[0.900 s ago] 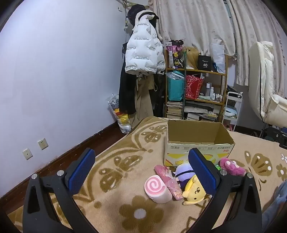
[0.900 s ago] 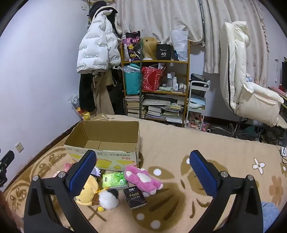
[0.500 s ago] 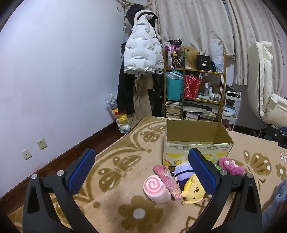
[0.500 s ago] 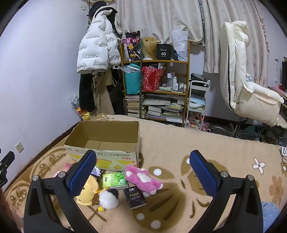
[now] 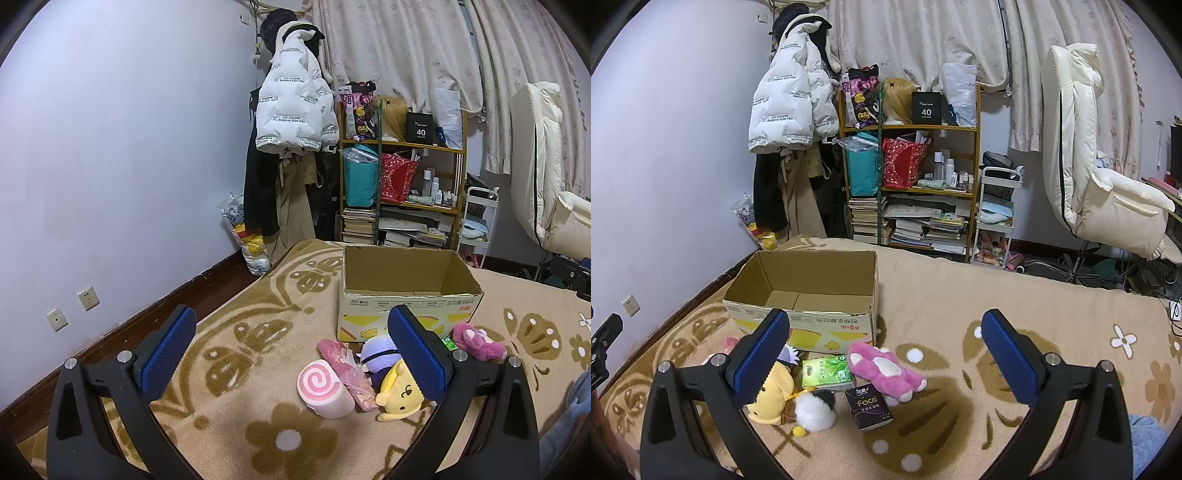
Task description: Organize soft objects
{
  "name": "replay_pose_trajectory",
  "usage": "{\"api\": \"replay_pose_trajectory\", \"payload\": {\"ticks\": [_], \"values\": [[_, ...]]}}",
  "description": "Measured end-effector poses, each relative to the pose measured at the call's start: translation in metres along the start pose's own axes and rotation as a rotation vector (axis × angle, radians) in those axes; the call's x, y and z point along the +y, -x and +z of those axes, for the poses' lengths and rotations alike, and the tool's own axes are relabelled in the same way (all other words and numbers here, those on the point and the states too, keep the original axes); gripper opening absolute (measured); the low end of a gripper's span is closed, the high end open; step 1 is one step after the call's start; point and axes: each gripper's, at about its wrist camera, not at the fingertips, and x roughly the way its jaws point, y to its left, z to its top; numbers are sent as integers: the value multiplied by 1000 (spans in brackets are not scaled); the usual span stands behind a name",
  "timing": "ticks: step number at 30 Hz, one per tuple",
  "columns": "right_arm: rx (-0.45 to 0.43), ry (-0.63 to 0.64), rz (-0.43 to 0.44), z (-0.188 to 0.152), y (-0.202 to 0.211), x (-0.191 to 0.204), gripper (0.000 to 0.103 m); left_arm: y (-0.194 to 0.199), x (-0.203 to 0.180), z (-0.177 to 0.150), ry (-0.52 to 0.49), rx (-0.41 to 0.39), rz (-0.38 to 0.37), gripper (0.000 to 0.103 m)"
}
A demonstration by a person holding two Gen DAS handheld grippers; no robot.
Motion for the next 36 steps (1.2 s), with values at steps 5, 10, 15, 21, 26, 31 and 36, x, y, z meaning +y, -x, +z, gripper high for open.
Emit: {"api": "replay_pose_trajectory", "payload": {"ticks": [5,10,15,21,26,31,36], "values": [[1,0,0,0,0,0,103,0,0,-1,-1,-1,-1,103],[1,-1,1,0,0,0,103,0,-1,0,-2,1,1,103],[1,-1,0,0,0,1,103,0,0,0,-2,0,0,103],[2,-1,1,-1,-1,1,103,0,-1,0,-3,1,1,103],[2,-2,1,-2,-1,1,103,-1,-1,0,-5,1,1,103],[3,-3,2,-2,-1,1,103,0,-1,0,-5,2,2,103],[2,-5,3,-2,-1,-1,103,0,-1,0,-6,2,2,103]]}}
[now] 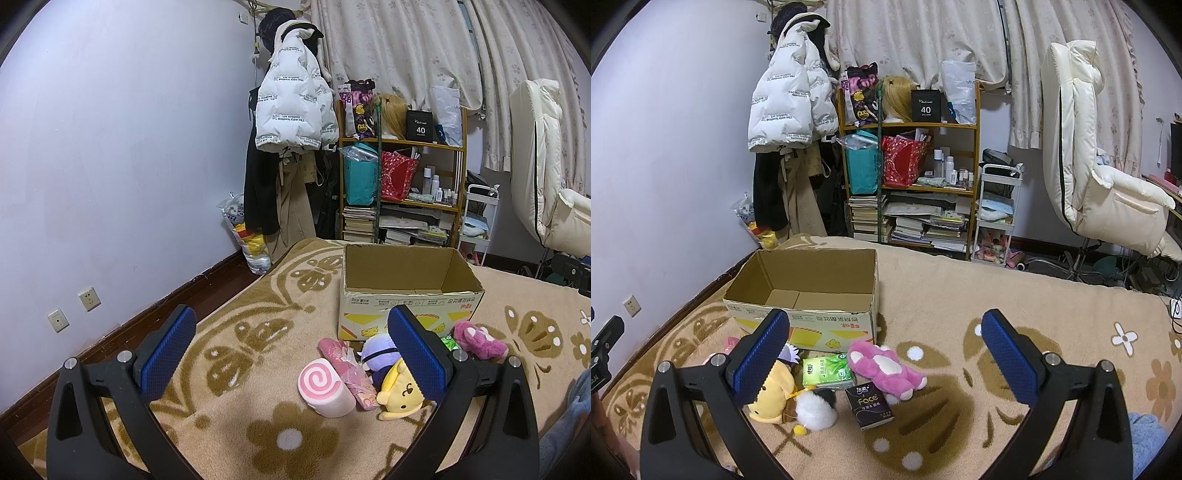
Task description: Organize soft objects
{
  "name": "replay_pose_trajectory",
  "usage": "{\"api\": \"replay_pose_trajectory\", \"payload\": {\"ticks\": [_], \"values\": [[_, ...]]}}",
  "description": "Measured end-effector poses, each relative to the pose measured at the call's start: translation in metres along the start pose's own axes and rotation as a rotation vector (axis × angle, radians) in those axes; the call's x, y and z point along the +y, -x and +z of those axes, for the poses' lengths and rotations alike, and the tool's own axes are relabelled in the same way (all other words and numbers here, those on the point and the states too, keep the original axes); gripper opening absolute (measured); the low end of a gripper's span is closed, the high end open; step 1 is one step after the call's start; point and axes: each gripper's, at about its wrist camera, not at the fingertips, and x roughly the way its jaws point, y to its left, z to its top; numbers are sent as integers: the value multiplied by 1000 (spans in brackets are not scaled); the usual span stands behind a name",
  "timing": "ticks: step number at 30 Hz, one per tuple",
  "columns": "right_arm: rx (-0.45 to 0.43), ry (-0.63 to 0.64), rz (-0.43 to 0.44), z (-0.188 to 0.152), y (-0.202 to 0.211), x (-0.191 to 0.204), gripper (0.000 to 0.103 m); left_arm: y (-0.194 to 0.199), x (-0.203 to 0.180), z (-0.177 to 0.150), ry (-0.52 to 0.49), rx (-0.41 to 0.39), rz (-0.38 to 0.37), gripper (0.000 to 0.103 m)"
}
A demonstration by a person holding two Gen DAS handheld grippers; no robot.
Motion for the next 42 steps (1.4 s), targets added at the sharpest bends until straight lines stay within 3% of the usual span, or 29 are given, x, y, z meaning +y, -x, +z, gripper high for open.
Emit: {"api": "replay_pose_trajectory", "payload": {"ticks": [42], "values": [[10,-4,0,-2,-4,0,103,-4,3,-12,-6,18,2,103]]}}
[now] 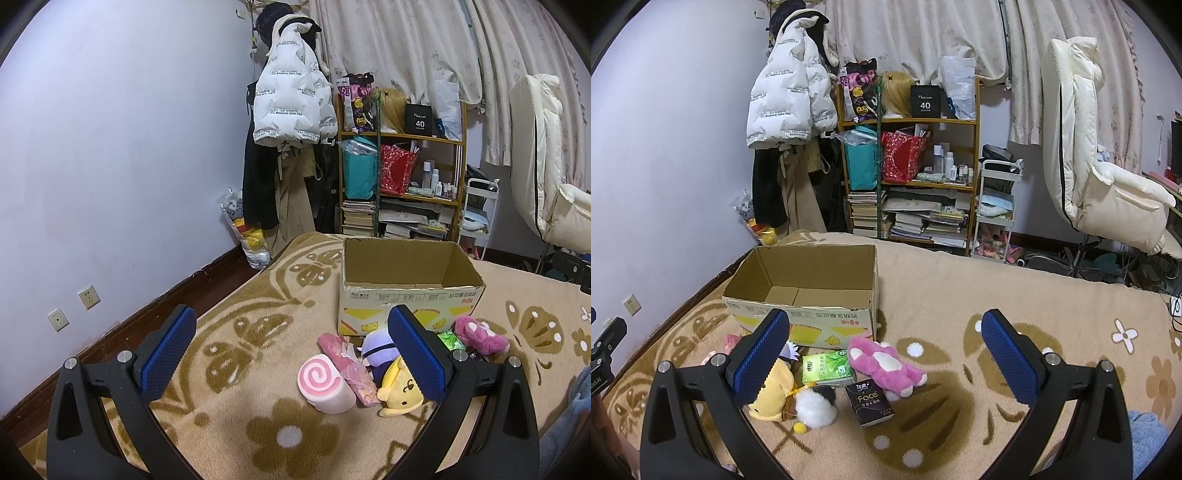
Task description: Organize soft objects
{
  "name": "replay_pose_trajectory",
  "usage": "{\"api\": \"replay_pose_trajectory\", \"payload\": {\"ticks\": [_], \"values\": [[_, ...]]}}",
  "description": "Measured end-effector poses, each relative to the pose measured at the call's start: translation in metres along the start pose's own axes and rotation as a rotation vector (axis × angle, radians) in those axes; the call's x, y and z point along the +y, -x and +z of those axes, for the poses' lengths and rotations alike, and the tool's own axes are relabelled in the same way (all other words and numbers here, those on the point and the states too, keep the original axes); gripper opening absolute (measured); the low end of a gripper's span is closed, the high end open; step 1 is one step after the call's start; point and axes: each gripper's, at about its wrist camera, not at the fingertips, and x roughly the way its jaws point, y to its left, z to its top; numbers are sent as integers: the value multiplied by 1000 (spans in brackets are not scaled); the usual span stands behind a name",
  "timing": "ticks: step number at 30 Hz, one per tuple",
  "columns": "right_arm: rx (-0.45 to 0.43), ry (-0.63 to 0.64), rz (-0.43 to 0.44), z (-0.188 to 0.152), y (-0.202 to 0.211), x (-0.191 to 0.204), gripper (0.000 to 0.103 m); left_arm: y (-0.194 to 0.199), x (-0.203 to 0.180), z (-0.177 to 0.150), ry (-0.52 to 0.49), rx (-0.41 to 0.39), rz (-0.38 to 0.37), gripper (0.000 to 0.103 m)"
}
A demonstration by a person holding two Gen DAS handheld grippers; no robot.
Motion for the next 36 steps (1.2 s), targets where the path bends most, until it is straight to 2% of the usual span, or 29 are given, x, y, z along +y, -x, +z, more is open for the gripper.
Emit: {"api": "replay_pose_trajectory", "payload": {"ticks": [5,10,16,22,36], "values": [[19,0,3,-19,-14,2,103,-11,1,-1,6,48,-2,103],[54,29,-2,-18,-20,8,103,-32,0,-4,1,152,16,103],[76,50,-14,-14,-25,11,103,-51,-4,-6,-6,226,1,103],[107,59,-36,-3,-43,9,103,-72,-11,-6,5,284,-39,103],[220,11,-26,1,-96,4,103,-122,-23,-15,-8,391,-32,103]]}}
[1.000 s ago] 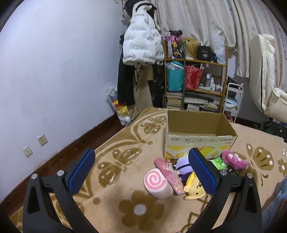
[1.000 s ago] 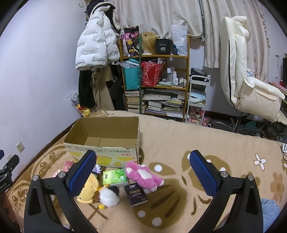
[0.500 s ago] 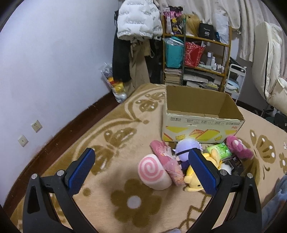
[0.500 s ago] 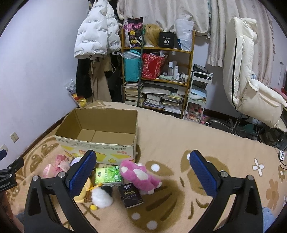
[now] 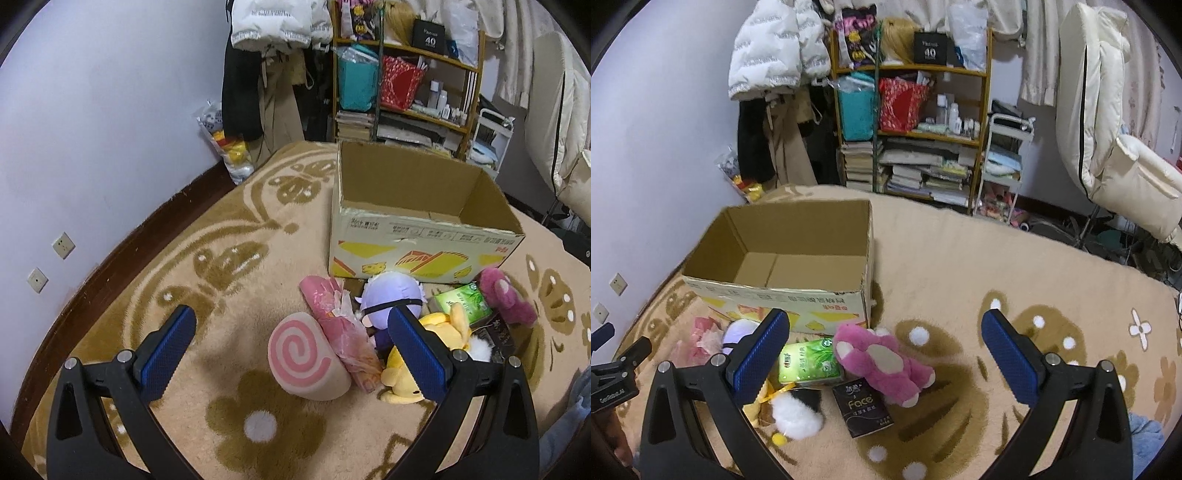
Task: Organize soft objects
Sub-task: 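Lower left tool onto pink-swirl cushion while right tool lowers onto pink bear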
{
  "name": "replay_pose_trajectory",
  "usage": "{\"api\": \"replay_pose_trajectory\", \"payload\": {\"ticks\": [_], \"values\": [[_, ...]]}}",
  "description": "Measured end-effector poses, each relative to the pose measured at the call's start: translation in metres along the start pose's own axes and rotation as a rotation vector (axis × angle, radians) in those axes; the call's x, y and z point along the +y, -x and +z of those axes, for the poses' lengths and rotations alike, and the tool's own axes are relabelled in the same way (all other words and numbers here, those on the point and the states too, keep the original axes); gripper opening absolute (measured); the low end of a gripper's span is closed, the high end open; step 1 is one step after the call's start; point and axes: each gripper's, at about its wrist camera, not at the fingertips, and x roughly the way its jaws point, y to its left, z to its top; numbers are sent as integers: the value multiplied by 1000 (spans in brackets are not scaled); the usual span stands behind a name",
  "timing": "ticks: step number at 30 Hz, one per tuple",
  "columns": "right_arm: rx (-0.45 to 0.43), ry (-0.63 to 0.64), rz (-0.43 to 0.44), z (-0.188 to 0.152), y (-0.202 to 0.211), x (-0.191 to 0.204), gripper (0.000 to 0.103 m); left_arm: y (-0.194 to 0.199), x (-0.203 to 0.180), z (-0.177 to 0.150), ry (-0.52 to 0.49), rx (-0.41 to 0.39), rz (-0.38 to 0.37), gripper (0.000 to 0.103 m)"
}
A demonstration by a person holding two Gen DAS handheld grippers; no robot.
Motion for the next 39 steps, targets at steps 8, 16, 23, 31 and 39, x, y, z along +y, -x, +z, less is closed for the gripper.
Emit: {"api": "replay_pose_trajectory", "payload": {"ticks": [8,16,23,31,39], "values": [[93,-19,1,0,-38,0,103,-30,9,-2,47,72,5,103],[170,5,-3,-3,-73,8,103,-53,12,-3,73,143,7,102],[243,4,1,-7,-95,12,103,-70,17,-10,96,223,2,102],[297,-42,23,-14,-115,7,103,-87,25,-16,143,291,1,102],[357,-113,14,-17,-135,-5,103,-93,21,-16,127,299,1,101]]}}
